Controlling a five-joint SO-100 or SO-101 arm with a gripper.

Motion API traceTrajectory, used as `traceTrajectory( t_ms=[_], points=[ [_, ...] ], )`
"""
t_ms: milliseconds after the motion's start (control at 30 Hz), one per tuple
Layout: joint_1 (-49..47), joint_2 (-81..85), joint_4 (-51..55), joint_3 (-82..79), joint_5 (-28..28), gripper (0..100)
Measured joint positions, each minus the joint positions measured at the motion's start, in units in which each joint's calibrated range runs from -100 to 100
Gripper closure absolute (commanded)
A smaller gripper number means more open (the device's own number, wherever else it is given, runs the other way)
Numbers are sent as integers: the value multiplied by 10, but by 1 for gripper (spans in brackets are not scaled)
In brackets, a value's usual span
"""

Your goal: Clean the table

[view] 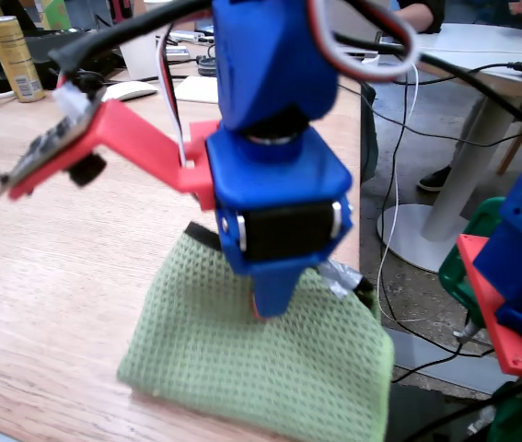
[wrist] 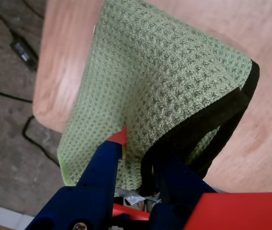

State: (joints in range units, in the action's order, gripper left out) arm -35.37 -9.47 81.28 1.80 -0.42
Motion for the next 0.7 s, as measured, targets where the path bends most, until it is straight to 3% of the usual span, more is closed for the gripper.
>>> traceTrajectory(
  t_ms=[133, 300, 567, 700],
  points=[
    [-92, -44, -27, -2, 3, 100],
    [-101, -126, -89, 3, 3, 100],
    [-64, -138, -96, -41, 0, 100],
    [9, -138, -96, -43, -3, 100]
  ],
)
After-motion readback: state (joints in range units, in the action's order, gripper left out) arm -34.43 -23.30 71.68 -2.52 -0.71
